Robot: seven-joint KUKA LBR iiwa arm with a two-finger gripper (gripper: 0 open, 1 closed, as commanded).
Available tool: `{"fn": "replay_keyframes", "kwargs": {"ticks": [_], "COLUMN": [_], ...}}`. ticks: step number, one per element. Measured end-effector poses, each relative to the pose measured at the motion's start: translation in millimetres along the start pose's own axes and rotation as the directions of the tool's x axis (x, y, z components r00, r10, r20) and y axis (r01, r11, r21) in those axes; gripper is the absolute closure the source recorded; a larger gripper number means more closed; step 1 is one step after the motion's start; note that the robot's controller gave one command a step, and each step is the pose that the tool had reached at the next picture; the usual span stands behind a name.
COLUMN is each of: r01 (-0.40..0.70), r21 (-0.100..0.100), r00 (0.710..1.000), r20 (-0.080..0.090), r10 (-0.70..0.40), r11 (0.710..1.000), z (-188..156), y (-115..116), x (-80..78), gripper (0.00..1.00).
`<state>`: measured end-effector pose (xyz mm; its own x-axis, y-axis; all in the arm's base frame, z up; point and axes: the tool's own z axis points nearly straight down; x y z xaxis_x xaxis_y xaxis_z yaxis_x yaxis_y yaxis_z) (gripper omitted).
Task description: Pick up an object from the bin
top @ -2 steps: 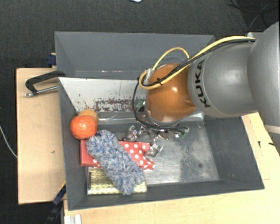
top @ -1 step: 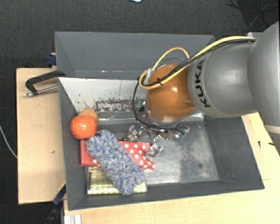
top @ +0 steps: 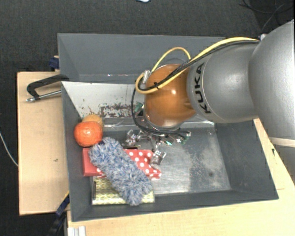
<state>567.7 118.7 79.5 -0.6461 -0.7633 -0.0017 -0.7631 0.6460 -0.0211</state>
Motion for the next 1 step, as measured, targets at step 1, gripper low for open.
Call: {"fn": "replay_keyframes", "kwargs": {"ticks": [1], "r01": [-0.004], "r21": [-0.005], "r00": [1.000], "r20": [-0.009], "r10": [0.004], "r11": [1.000], "z": [0.0], "y": [0.0], "x": [2.6], "gripper": [1.00]}}
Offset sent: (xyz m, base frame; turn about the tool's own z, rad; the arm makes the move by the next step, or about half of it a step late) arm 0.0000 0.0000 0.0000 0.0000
